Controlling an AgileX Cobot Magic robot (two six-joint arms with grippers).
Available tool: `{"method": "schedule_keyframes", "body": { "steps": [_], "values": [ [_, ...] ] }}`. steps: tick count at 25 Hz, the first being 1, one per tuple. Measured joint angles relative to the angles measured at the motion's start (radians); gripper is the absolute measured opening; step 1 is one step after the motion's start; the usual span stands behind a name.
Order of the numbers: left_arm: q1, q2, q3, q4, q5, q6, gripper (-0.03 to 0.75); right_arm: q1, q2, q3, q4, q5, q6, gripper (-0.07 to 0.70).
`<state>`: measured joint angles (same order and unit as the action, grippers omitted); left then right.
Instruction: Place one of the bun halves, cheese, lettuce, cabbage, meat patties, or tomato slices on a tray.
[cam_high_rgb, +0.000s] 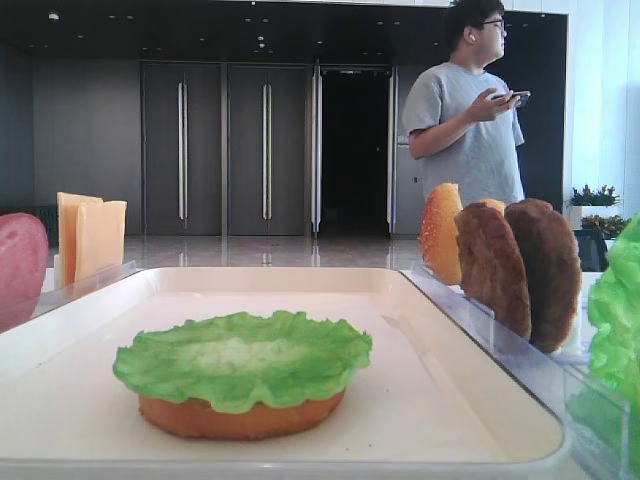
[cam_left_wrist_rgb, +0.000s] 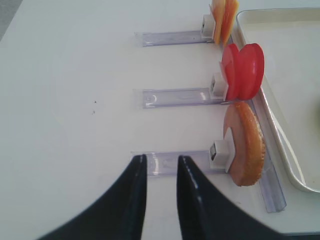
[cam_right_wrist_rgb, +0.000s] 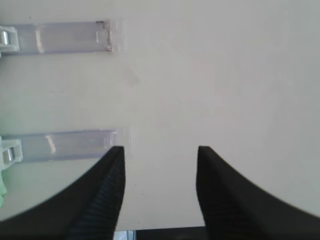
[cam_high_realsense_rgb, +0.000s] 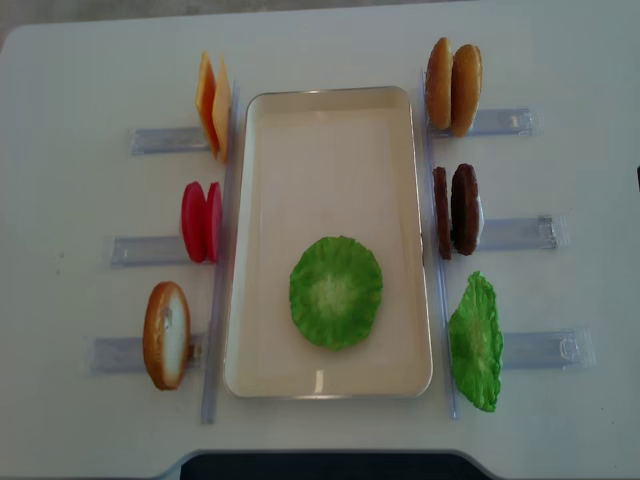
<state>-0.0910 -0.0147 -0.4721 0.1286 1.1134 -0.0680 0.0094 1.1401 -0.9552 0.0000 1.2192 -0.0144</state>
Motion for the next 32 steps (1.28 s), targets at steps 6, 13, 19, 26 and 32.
{"method": "schedule_keyframes", "body": {
  "steps": [6, 13, 19, 26, 32],
  "values": [
    [0.0, 0.0, 0.0, 0.0, 0.0, 0.0, 0.158, 0.0, -0.221, 0.161, 0.0, -0.042, 0.007, 0.347],
    [0.0, 0.0, 0.0, 0.001, 0.0, 0.0, 0.158, 0.0, -0.547, 0.279, 0.0, -0.099, 0.014, 0.347],
    [0.0, 0.0, 0.0, 0.002, 0.0, 0.0, 0.158, 0.0, -0.809, 0.377, 0.0, -0.105, 0.014, 0.347],
    [0.0, 0.0, 0.0, 0.002, 0.0, 0.0, 0.158, 0.0, -1.049, 0.439, 0.0, -0.099, 0.014, 0.347],
    [0.0, 0.0, 0.0, 0.002, 0.0, 0.0, 0.158, 0.0, -1.145, 0.439, 0.0, -0.099, 0.014, 0.345]
  ]
}}
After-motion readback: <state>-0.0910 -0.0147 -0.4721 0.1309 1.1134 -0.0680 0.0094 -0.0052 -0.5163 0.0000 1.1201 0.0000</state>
